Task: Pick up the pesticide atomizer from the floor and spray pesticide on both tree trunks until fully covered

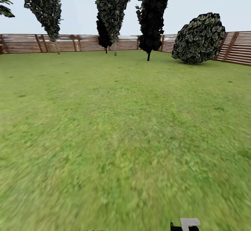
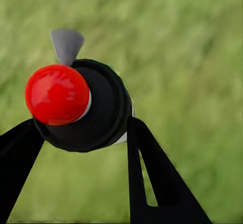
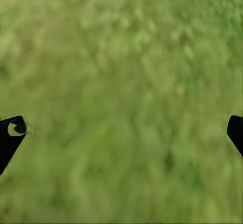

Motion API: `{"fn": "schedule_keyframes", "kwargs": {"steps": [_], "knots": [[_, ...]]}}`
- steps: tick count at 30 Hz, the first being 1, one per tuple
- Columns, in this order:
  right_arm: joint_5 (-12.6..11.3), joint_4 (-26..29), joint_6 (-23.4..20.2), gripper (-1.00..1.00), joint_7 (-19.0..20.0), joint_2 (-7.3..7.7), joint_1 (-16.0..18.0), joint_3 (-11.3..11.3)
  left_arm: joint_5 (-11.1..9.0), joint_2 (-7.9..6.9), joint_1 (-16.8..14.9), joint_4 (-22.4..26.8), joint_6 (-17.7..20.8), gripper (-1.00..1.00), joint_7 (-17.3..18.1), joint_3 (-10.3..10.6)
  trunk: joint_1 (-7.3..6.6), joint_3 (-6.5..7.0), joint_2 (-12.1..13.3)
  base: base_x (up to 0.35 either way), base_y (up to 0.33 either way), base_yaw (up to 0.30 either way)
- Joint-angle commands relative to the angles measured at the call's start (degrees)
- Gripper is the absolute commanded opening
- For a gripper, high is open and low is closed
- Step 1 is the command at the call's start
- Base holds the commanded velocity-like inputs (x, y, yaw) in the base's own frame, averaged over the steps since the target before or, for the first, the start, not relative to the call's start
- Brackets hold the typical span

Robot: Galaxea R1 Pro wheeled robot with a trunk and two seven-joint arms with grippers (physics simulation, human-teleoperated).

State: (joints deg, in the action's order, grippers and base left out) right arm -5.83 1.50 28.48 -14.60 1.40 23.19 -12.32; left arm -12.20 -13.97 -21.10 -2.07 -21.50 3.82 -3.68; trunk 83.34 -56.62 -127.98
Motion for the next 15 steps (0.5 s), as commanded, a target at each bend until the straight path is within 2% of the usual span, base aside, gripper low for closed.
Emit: {"fn": "schedule_keyframes", "kwargs": {"steps": [1, 15], "knots": [[-0.6, 0.0, 0.2, 1.00, -0.1, 0.01, 0.0, -0.5, -0.3, -0.01, -0.1, -0.2, -0.3, -1.00, 0.4, -0.4, -0.01, -0.05, 0.0, 0.000, 0.000, 0.285], [-0.6, 0.0, 0.2, 1.00, -0.1, 0.01, 0.0, -0.5, -0.3, -0.02, -0.1, -0.2, -0.3, -1.00, 0.4, -0.4, -0.01, -0.05, 0.0, 0.000, 0.000, 0.285]]}}
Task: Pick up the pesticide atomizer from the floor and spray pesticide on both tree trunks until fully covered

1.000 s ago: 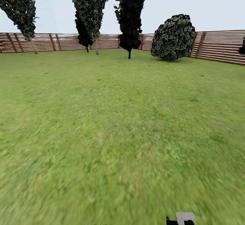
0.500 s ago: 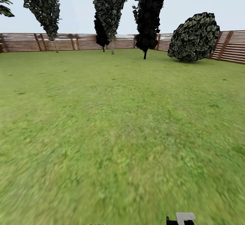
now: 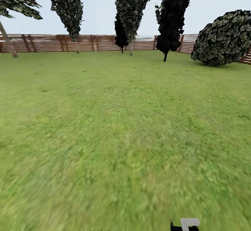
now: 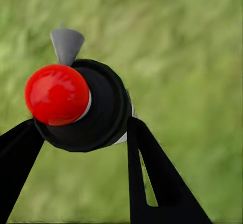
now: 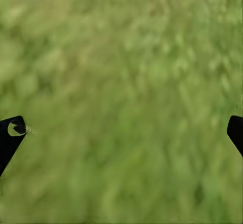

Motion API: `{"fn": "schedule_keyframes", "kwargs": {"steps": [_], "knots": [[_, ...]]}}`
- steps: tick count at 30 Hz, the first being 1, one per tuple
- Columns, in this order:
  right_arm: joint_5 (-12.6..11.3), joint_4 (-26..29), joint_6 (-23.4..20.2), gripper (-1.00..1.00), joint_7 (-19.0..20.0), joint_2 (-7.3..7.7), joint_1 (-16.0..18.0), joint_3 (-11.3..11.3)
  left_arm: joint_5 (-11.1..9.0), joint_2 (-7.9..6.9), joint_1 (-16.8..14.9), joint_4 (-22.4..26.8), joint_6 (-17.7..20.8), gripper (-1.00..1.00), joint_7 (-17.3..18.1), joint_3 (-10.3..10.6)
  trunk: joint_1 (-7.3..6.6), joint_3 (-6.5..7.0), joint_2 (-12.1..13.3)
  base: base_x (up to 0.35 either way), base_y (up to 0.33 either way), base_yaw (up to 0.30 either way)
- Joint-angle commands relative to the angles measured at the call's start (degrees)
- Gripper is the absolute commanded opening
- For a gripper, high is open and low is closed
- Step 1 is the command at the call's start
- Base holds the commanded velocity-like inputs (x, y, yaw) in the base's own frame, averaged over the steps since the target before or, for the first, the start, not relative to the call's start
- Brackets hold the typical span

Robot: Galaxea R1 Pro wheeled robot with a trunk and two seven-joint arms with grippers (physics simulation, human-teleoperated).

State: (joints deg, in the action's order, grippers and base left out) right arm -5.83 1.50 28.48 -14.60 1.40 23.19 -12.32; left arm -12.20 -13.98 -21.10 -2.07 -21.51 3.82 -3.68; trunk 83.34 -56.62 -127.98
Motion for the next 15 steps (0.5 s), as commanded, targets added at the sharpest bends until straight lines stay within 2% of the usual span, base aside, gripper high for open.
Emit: {"fn": "schedule_keyframes", "kwargs": {"steps": [1, 15], "knots": [[-0.6, 0.0, 0.2, 1.00, -0.1, 0.01, 0.0, -0.5, -0.3, 0.00, -0.1, -0.2, -0.3, -1.00, 0.4, -0.4, -0.01, -0.05, 0.0, 0.000, 0.000, 0.285], [-0.6, 0.0, 0.2, 1.00, -0.1, 0.01, 0.0, -0.5, -0.3, 0.01, -0.1, -0.3, -0.2, -1.00, 0.4, -0.4, -0.01, -0.05, 0.0, 0.000, 0.000, 0.285]]}}
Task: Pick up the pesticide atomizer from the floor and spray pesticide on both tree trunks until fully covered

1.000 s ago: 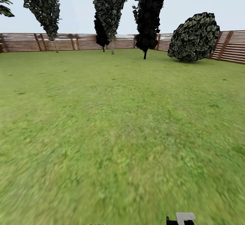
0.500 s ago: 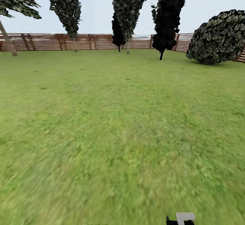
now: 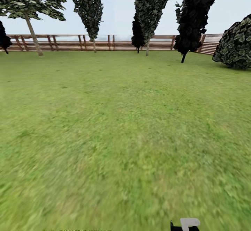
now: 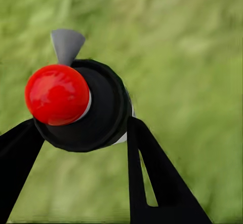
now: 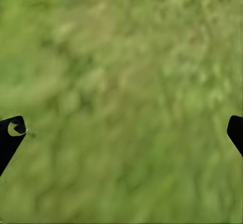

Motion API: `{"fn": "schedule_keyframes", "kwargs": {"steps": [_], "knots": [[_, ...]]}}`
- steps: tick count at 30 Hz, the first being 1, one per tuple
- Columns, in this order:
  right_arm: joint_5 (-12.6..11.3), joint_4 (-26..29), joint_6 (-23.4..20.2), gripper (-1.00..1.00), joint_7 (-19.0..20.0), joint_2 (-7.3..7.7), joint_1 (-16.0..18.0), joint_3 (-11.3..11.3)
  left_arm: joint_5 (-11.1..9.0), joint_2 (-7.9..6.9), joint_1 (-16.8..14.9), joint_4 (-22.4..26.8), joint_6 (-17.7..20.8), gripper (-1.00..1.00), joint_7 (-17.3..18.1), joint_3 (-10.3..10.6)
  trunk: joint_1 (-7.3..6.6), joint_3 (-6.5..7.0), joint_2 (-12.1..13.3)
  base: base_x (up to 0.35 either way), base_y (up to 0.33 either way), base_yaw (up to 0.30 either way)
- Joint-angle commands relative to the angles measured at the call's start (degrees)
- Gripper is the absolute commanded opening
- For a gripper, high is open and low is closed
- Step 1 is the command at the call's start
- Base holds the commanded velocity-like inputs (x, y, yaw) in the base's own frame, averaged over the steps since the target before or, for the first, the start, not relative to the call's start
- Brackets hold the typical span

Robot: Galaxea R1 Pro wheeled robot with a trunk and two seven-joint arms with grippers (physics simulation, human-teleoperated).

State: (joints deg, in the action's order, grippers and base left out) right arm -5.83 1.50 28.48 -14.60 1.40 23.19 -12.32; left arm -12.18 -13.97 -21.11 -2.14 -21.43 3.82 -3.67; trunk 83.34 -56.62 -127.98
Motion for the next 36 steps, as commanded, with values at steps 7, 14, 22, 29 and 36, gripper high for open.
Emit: {"fn": "schedule_keyframes", "kwargs": {"steps": [7, 14, 22, 29, 36], "knots": [[-0.6, 0.0, 0.2, 1.00, -0.1, 0.01, 0.0, -0.5, -0.3, -0.01, -0.1, -0.2, -0.3, -1.00, 0.4, -0.4, -0.01, -0.05, 0.0, 0.000, 0.000, 0.285], [-0.6, 0.0, 0.2, 1.00, -0.1, 0.01, 0.0, -0.5, -0.3, -0.01, -0.1, -0.2, -0.3, -1.00, 0.4, -0.4, -0.01, -0.05, 0.0, 0.000, 0.000, 0.285], [-0.6, 0.0, 0.2, 1.00, -0.1, 0.01, 0.0, -0.5, -0.3, -0.03, -0.1, -0.2, -0.3, -1.00, 0.4, -0.4, -0.01, -0.05, 0.0, 0.000, 0.000, 0.285], [-0.6, 0.0, 0.2, 1.00, -0.1, 0.01, 0.0, -0.5, -0.3, -0.03, -0.1, -0.2, -0.3, -1.00, 0.4, -0.4, -0.01, -0.05, 0.0, 0.000, 0.000, 0.285], [-0.6, 0.0, 0.2, 1.00, -0.1, 0.01, 0.0, -0.5, -0.2, -0.01, -0.1, -0.2, -0.4, -1.00, 0.4, -0.3, -0.01, -0.05, 0.0, 0.000, 0.000, 0.285]]}}
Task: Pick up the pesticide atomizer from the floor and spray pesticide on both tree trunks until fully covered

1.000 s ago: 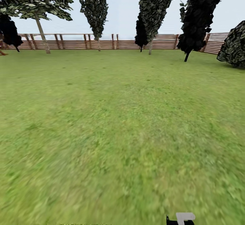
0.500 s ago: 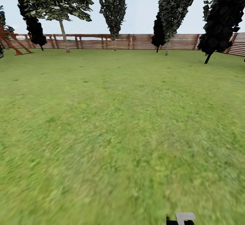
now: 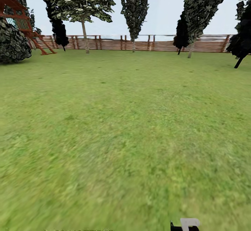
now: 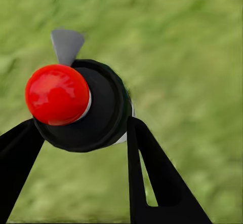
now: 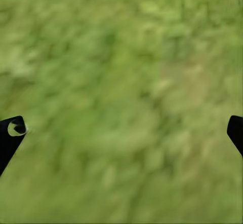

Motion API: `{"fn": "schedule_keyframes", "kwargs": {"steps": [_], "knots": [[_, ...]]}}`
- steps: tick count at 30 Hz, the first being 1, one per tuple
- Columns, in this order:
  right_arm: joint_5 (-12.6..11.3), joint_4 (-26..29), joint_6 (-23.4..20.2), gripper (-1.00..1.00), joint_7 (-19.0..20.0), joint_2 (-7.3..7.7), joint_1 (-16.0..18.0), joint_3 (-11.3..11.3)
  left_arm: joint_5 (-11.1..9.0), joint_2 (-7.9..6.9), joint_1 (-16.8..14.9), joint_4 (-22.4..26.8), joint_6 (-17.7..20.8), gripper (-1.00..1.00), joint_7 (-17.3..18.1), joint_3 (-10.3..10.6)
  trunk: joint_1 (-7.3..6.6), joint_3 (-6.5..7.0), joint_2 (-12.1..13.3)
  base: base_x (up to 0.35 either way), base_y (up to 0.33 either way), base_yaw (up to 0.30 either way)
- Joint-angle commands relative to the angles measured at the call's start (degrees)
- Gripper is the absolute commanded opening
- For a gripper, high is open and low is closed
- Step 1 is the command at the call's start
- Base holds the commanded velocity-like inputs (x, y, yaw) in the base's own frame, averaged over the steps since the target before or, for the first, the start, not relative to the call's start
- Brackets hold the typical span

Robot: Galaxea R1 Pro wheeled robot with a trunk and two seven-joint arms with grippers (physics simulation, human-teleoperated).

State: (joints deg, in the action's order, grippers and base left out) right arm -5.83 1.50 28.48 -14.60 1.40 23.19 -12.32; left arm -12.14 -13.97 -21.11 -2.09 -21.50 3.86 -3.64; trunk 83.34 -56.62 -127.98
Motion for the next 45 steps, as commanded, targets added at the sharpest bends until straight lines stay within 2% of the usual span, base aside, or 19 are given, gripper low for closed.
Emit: {"fn": "schedule_keyframes", "kwargs": {"steps": [1, 21, 30, 45], "knots": [[-0.6, 0.0, 0.2, 1.00, -0.1, 0.01, 0.0, -0.5, -0.3, 0.00, -0.1, -0.2, -0.3, -1.00, 0.4, -0.4, -0.01, -0.05, 0.0, 0.000, 0.000, 0.285], [-0.6, 0.0, 0.2, 1.00, -0.1, 0.01, 0.0, -0.5, -0.3, -0.09, -0.1, -0.4, -0.3, -1.00, 0.4, -0.3, -0.01, -0.05, 0.0, 0.009, 0.000, 0.285], [-0.6, 0.0, 0.1, 1.00, -0.1, 0.01, 0.0, -0.5, -0.5, -0.17, -0.1, -0.4, -0.3, -1.00, 0.4, -0.4, -0.01, -0.05, 0.0, 0.310, 0.000, 0.255], [-0.5, 0.0, 0.0, 1.00, 0.0, 0.01, 0.0, -0.5, -0.5, -0.35, -0.1, -0.5, -0.2, -1.00, 0.4, -0.4, -0.01, -0.05, 0.0, 0.340, 0.000, 0.008]]}}
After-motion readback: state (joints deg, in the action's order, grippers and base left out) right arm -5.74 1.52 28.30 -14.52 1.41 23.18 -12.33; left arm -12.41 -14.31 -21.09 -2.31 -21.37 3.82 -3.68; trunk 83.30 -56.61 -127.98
